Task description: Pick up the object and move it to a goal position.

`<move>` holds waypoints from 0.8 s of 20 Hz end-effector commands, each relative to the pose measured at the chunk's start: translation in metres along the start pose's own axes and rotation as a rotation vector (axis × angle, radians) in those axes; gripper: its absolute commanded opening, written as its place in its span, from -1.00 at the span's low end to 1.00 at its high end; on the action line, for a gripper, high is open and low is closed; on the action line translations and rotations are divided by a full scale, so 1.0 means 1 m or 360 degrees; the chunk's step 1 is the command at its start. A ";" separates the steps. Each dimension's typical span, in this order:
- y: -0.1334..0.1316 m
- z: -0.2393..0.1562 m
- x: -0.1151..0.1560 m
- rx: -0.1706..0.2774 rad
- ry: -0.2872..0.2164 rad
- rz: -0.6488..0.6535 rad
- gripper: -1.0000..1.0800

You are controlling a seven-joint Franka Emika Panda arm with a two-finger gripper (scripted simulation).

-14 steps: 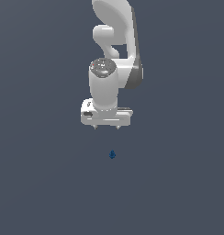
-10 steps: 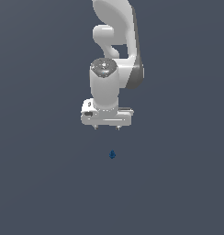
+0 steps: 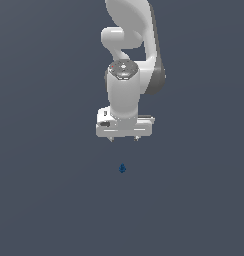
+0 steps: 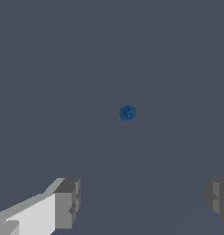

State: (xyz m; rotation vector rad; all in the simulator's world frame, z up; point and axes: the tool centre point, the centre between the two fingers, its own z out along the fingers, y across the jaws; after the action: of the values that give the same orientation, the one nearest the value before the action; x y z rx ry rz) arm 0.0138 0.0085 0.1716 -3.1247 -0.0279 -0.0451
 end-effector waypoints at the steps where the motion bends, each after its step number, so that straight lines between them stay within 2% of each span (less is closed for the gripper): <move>1: 0.000 0.001 0.001 0.0000 0.0000 0.0003 0.92; 9: 0.002 0.016 0.015 -0.0004 -0.0010 0.0061 0.92; 16: 0.006 0.048 0.038 -0.0015 -0.0028 0.0166 0.92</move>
State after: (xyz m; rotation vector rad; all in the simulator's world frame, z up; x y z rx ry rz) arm 0.0484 0.0047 0.1324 -3.1292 0.1110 -0.0210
